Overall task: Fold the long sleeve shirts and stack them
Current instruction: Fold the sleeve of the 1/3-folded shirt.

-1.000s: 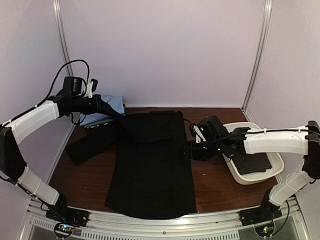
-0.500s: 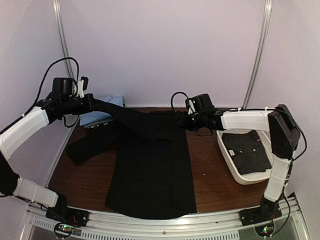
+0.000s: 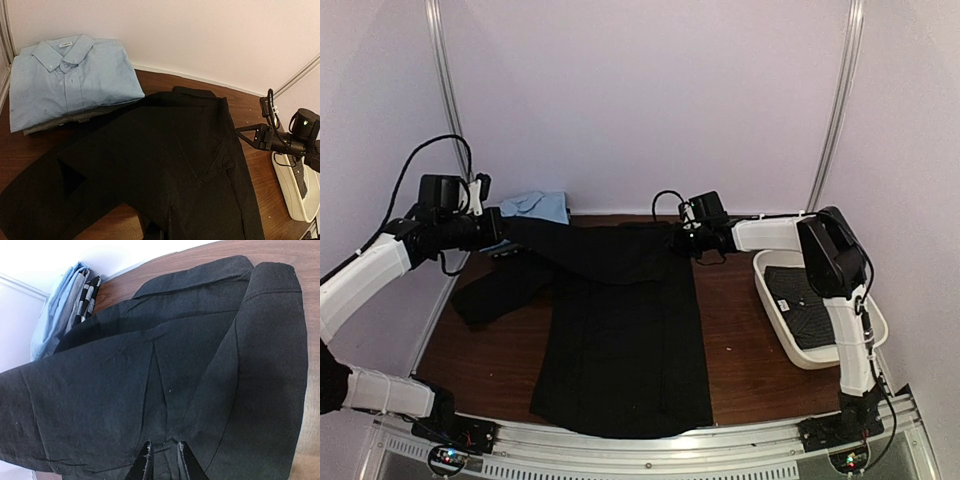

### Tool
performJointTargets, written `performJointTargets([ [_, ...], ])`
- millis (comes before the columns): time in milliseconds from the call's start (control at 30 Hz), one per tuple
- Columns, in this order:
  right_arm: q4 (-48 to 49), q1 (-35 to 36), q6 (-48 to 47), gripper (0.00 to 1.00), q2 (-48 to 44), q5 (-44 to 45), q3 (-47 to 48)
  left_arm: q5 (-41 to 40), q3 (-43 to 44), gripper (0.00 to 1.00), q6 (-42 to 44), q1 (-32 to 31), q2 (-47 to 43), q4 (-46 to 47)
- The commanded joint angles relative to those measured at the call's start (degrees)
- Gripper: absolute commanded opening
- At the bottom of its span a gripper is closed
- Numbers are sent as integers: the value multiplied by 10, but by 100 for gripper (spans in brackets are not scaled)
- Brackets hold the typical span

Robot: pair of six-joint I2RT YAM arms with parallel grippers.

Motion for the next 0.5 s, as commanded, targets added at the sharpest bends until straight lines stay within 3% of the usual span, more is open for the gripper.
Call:
performJointTargets([
  [0, 5, -19, 5, 18, 20, -17, 31, 12, -30, 0, -20, -3, -32, 14],
  [467, -11, -41, 7, 15, 94, -42, 100, -10, -101, 0, -75, -47, -102, 7],
])
